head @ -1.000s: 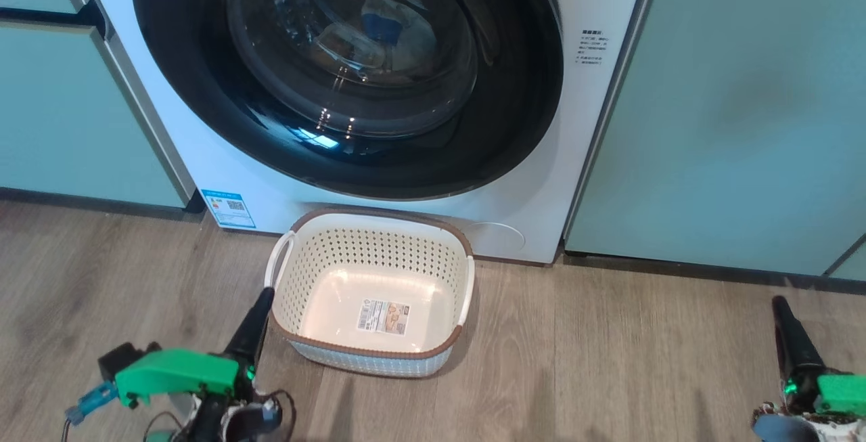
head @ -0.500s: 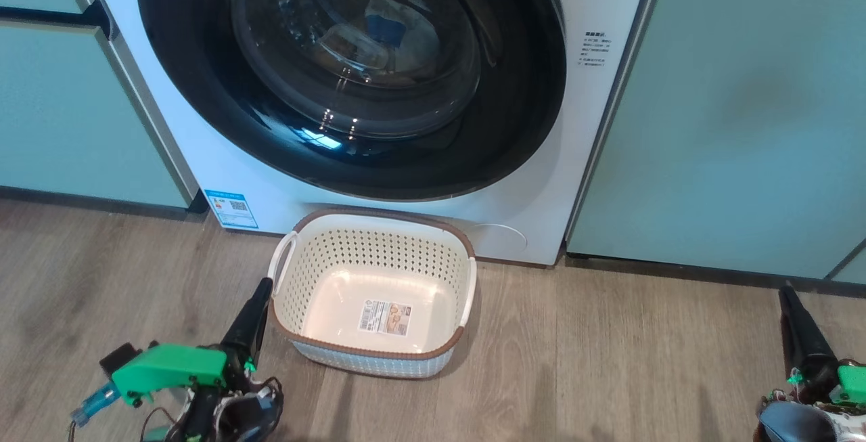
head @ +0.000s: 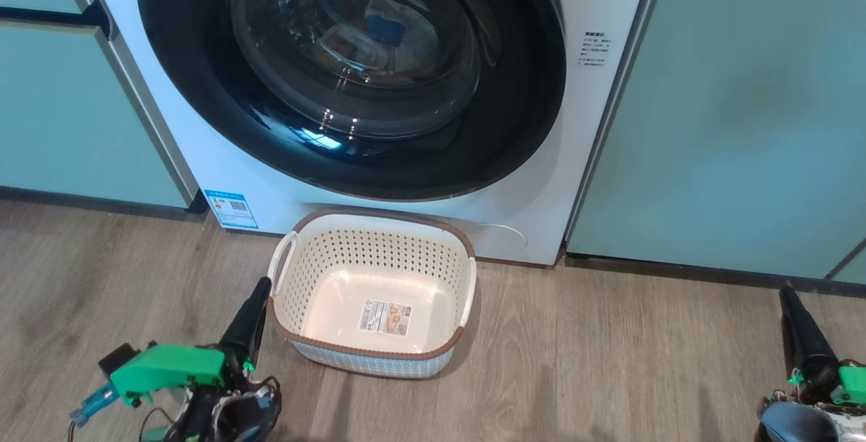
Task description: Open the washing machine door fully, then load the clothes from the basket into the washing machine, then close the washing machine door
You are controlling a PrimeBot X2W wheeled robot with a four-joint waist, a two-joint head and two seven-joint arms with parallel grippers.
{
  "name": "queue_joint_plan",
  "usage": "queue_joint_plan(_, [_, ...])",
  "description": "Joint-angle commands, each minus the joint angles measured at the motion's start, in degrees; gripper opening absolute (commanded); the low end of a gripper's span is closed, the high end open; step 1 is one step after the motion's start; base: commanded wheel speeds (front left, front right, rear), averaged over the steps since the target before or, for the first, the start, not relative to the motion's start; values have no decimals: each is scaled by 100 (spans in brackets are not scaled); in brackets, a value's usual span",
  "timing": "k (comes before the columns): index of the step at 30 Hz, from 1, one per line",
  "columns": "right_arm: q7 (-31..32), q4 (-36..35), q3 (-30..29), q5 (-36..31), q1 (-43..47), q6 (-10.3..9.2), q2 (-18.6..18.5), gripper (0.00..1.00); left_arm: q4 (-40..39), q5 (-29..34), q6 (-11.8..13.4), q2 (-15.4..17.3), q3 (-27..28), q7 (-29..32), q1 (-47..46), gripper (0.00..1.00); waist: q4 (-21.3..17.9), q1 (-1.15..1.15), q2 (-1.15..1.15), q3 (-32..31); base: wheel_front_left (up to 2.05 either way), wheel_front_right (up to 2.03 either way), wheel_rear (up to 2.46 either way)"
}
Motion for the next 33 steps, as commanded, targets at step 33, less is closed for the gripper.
queue_joint_plan(33, [94, -183, 18, -59, -302, -15, -46, 0, -157, 48, -42, 0, 256, 69, -319, 0, 0, 0, 0, 0, 0, 0, 0])
